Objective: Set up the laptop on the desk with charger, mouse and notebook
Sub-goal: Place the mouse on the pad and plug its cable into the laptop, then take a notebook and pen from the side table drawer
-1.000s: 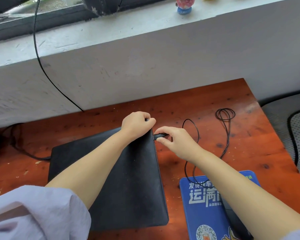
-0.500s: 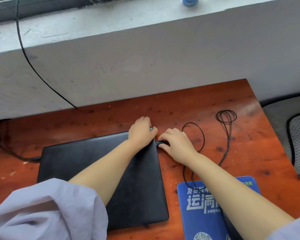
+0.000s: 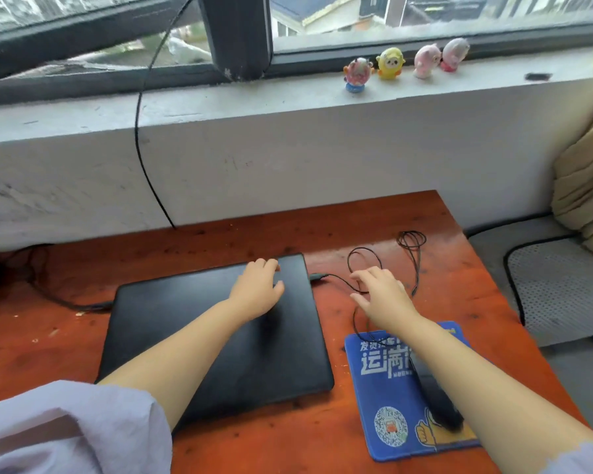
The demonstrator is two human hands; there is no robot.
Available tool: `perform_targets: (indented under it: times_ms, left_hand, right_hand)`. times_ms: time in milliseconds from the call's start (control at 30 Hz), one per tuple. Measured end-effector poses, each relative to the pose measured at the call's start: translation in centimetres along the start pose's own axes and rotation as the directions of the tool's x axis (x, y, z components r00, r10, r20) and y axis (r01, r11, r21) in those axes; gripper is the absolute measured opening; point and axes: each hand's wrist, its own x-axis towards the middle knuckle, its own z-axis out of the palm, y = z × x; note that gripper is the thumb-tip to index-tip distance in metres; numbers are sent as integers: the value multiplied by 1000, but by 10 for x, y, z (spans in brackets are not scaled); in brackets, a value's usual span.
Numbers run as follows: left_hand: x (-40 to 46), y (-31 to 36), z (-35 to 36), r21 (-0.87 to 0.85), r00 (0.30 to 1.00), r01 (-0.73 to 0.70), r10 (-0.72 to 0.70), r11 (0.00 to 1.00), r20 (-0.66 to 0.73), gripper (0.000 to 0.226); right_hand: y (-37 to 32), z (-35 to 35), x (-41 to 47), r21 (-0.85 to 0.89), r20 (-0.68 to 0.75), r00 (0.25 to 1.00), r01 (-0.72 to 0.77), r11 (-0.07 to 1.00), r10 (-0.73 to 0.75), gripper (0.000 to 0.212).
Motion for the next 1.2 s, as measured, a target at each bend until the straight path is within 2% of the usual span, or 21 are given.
perform_targets:
  times_ms: [167, 300, 367, 500, 600, 667, 733, 800, 867, 933, 1000, 1033, 1100, 1200]
  left_hand:
    - [-44, 35, 24, -16, 968, -238, 239, 971, 72, 31]
    - [-97, 73, 61, -36, 868, -470, 469, 882, 163, 30]
    - [-132, 91, 83, -57, 792, -574, 571, 817, 216, 29]
    - [-215, 120, 142, -125, 592, -728, 711, 674, 379, 26]
    - [-276, 135, 193, -133, 424, -804, 716, 579, 554, 27]
    - [-312, 142, 229, -124, 354, -813, 652, 569, 670, 28]
    - [-342, 145, 264, -71, 358, -790, 552, 609, 753, 29]
    - [-364, 147, 300, -4, 406, -740, 452, 672, 794, 31]
    - [-377, 151, 332, 54, 484, -656, 365, 753, 795, 36]
    - [-381, 154, 362, 73, 582, -511, 283, 856, 762, 43]
    - [-377, 153, 390, -2, 651, -356, 249, 935, 717, 50]
    - [-374, 151, 402, -47, 676, -295, 243, 954, 695, 54]
    - [-365, 144, 423, -106, 706, -222, 235, 969, 668, 63]
    - [-351, 133, 450, -192, 687, -193, 272, 962, 674, 71]
  right_hand:
    - [14, 9, -96, 26, -80, 977, -198, 980, 199, 33]
    - [9, 32, -198, 164, -204, 891, -378, 911, 407, 30]
    - [2, 50, -254, 230, -268, 821, -454, 861, 504, 29]
    - [-13, 103, -371, 336, -255, 665, -620, 709, 702, 28]
    - [-26, 150, -458, 449, -201, 511, -710, 542, 836, 27]
    - [-32, 182, -513, 537, -128, 404, -740, 406, 906, 26]
    - [-37, 211, -564, 619, -34, 293, -744, 250, 956, 24]
    - [-37, 241, -610, 684, 43, 167, -723, 93, 985, 23]
    - [-28, 268, -650, 737, 161, 38, -670, -94, 986, 24]
    - [-11, 292, -684, 738, 304, -59, -616, -274, 951, 32]
    - [12, 310, -710, 737, 402, -161, -527, -423, 901, 47]
    - [24, 317, -721, 758, 437, -218, -433, -488, 872, 53]
    - [46, 332, -734, 805, 483, -300, -216, -552, 823, 59]
    - [73, 355, -740, 842, 505, -345, -5, -539, 791, 51]
